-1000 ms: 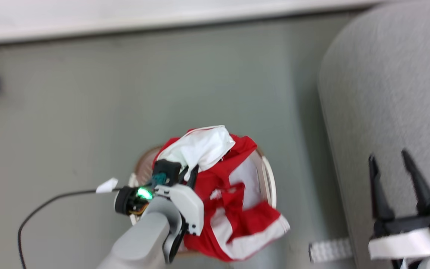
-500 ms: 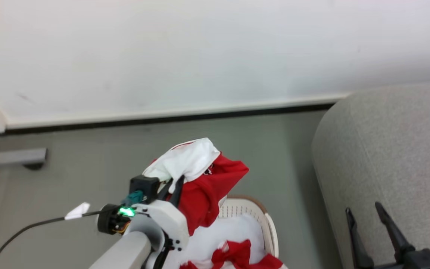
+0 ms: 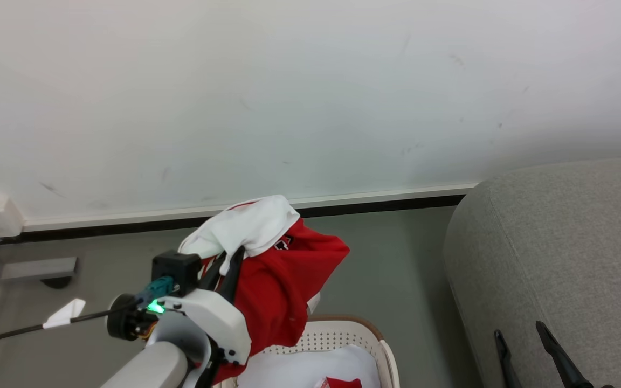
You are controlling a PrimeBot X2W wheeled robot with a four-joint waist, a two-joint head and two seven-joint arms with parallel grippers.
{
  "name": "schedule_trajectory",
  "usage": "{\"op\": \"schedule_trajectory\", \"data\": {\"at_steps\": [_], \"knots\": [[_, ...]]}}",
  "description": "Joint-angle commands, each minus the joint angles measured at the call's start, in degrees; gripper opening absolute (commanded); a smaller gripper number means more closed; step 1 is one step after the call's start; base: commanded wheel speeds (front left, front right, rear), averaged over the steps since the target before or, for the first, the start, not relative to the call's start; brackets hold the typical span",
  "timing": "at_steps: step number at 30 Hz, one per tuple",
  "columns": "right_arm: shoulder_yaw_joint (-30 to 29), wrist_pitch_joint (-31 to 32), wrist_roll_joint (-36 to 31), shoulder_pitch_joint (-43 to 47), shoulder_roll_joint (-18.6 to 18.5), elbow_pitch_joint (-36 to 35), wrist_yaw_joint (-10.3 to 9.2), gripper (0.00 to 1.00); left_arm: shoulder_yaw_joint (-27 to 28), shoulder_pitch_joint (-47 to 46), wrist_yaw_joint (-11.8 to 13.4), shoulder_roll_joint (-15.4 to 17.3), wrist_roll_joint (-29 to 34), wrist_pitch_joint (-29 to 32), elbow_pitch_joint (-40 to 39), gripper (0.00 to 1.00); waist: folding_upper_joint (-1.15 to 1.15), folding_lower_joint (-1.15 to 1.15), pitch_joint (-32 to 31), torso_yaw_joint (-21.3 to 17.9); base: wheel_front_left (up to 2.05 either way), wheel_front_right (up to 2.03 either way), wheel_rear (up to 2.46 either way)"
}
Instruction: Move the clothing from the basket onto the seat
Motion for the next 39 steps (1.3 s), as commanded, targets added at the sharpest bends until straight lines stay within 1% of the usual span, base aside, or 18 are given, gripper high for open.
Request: {"op": "schedule_trajectory", "data": {"at_steps": [1, 7, 12, 14, 17, 19, 23, 27, 31, 37, 38, 39], "knots": [[-0.1, 0.0, -0.5, 0.7, 0.1, 0.0, -0.12, 1.0, 0.1, 0.8, 0.6, 0.9, -0.3, 0.5, -1.7, 0.0, 0.0, 0.01, -0.2, 0.0, 0.0, 0.0, 0.0], [0.7, 0.0, -0.8, 0.4, 0.2, -0.1, -0.12, 1.0, 0.1, 1.6, 2.2, 2.6, 0.0, 2.2, -6.1, 0.0, 0.0, 0.01, -0.2, 0.0, 0.0, 0.0, 0.0], [3.9, 0.0, -2.0, -1.2, -2.1, -0.7, -0.12, 1.0, -0.2, 1.4, 2.6, 3.1, 0.2, 3.1, -7.9, 0.0, 0.0, 0.01, 0.1, -0.1, 0.0, 0.0, 0.0], [7.0, 0.0, -1.7, -2.2, -4.0, -1.2, -0.12, 1.0, -0.3, 1.1, 2.7, 3.1, 0.4, 3.2, -8.4, 0.0, 0.0, 0.01, 0.2, -0.2, 0.0, 0.0, 0.0], [13.2, 0.0, -0.5, -5.1, -8.4, -1.4, -0.13, 1.0, -0.8, 0.4, 2.4, 2.8, 0.6, 3.7, -8.9, 0.0, 0.0, 0.01, 0.4, -0.3, 0.0, 0.0, 0.0], [17.5, 0.0, 0.5, -8.0, -11.6, -0.9, -0.13, 1.0, -1.3, 0.1, 2.3, 2.6, 0.9, 3.9, -9.1, 0.0, 0.0, 0.01, 0.5, -0.3, 0.0, 0.0, 0.0], [26.1, 0.4, 4.2, -15.4, -16.7, 1.2, -0.13, 1.0, -2.0, -0.6, 2.1, 1.8, 1.0, 4.1, -9.8, 0.0, 0.0, 0.01, 0.6, -0.1, 0.0, 0.0, 0.0], [34.5, 1.3, 8.5, -23.1, -19.4, 3.6, -0.13, 1.0, -3.1, -1.4, 1.4, 1.0, 1.4, 4.4, -9.8, 0.0, 0.0, 0.01, 0.6, 0.8, 0.0, 0.0, 0.0], [41.5, 1.4, 12.1, -30.2, -19.5, 7.4, -0.13, 1.0, -4.5, -2.3, 0.7, -0.3, 2.0, 4.8, -10.0, 0.0, 0.0, 0.01, 0.6, 1.8, 0.0, 0.0, 0.0], [51.5, 0.9, 15.7, -38.9, -16.4, 15.2, -0.13, 1.0, -6.4, -4.0, -0.1, -1.8, 3.0, 5.7, -10.3, 0.0, 0.0, 0.01, 0.8, 3.3, 0.0, 0.0, 0.0], [52.7, 0.7, 16.4, -40.1, -15.5, 16.8, -0.13, 1.0, -6.6, -4.3, -0.2, -2.0, 3.0, 5.8, -10.3, 0.0, 0.0, 0.01, 0.8, 3.5, 0.0, 0.0, 0.0], [52.7, 0.7, 16.4, -40.1, -15.5, 16.8, -0.13, 1.0, -6.6, -4.3, -0.2, -2.0, 3.0, 5.8, -10.3, 0.0, 0.0, 0.01, 0.8, 3.5, 0.0, 0.0, 0.0]]}}
